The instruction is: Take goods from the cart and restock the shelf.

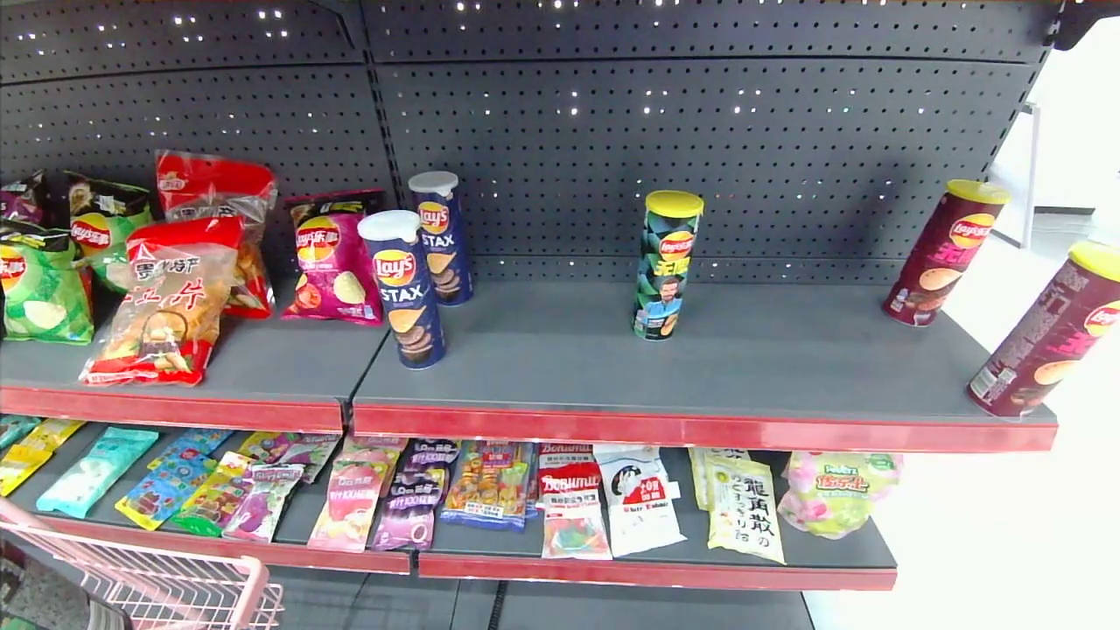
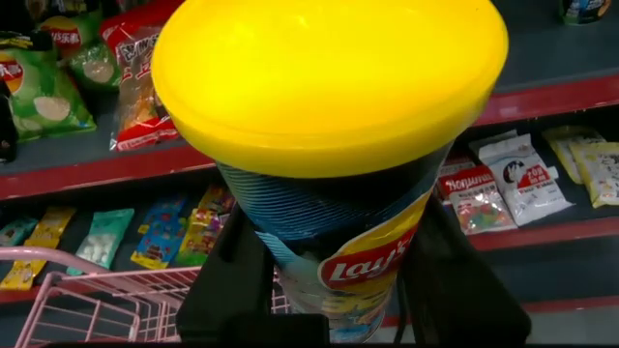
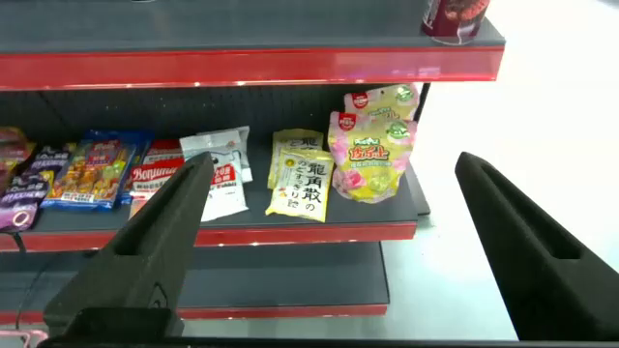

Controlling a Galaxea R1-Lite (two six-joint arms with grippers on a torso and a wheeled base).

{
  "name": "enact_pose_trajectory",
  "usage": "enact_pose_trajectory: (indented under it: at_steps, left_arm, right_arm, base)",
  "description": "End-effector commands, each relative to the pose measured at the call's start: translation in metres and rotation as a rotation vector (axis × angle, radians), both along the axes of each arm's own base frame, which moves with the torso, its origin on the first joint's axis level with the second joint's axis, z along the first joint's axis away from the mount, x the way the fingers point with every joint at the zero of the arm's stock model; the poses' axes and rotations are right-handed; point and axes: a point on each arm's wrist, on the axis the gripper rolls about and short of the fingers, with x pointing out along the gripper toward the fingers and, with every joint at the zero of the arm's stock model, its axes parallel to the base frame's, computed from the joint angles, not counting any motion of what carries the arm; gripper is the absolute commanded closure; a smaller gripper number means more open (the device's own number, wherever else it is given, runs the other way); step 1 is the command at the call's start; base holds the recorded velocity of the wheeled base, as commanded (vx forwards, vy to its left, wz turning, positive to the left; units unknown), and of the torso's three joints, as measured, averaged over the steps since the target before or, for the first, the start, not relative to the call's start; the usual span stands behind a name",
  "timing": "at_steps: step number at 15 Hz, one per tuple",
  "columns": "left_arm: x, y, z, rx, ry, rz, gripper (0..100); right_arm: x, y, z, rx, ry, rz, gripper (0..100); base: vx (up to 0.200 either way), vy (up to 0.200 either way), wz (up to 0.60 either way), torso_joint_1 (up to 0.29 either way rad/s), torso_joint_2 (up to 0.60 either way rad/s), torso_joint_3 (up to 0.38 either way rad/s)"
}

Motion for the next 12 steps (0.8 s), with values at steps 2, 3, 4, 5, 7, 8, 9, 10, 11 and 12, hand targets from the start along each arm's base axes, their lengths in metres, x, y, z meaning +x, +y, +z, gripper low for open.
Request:
enact_pose_trajectory:
  at_steps: [2,3,4,5,7,8,9,10,11,12]
  left_arm:
    - [0.0005,-0.0001,-0.0011,0.002,0.008,0.002,100]
    - [0.0005,-0.0001,-0.0011,0.003,0.008,0.001,100]
    - [0.0008,-0.0002,-0.0011,0.003,0.01,0.0,100]
    - [0.0009,-0.0002,-0.0015,0.004,0.011,0.0,100]
    - [0.0009,-0.0002,-0.0015,0.008,0.011,-0.001,100]
    - [0.001,-0.0002,-0.0019,0.009,0.012,-0.001,100]
    - [0.001,-0.0002,-0.0019,0.008,0.012,-0.002,100]
    - [0.0009,-0.0003,-0.0015,0.008,0.011,-0.005,100]
    - [0.0009,-0.0003,-0.0015,0.008,0.011,-0.005,100]
    - [0.0004,-0.0002,-0.0015,0.007,0.008,-0.007,100]
  right_arm:
    - [0.0,0.0,0.0001,-0.001,-0.001,0.0,0]
    - [0.0,0.0,-0.0001,-0.001,0.001,0.0,0]
    - [0.0,0.0,0.0001,-0.001,-0.001,0.0,0]
    - [0.0,0.0,0.0001,-0.001,-0.001,0.0,0]
    - [0.0,0.0001,0.0001,-0.001,-0.001,0.002,0]
    - [0.0,0.0001,0.0001,-0.001,-0.001,0.002,0]
    - [0.0,0.0001,0.0001,-0.001,-0.001,0.002,0]
    - [0.0,0.0001,0.0001,-0.001,-0.001,0.002,0]
    - [0.0,0.0001,0.0001,-0.001,-0.001,0.002,0]
    - [0.0,0.0001,0.0001,-0.001,-0.001,0.002,0]
  base:
    - [0.1,0.0,0.0,0.004,0.0,0.001]
    - [0.2,0.0,0.0,0.002,0.0,-0.002]
    - [0.2,0.0,0.0,0.007,0.0,-0.002]
    - [0.2,0.0,0.0,0.002,0.01,-0.002]
    - [0.2,0.0,0.0,-0.019,0.0,0.002]
    - [0.2,0.0,0.0,0.012,0.0,0.002]
    - [0.2,0.0,0.0,0.012,0.0,-0.002]
    - [0.2,0.0,0.0,0.012,0.0,0.002]
    - [0.0,0.0,0.0,0.0,0.0,0.0]
    - [0.0,0.0,0.0,0.0,0.0,0.0]
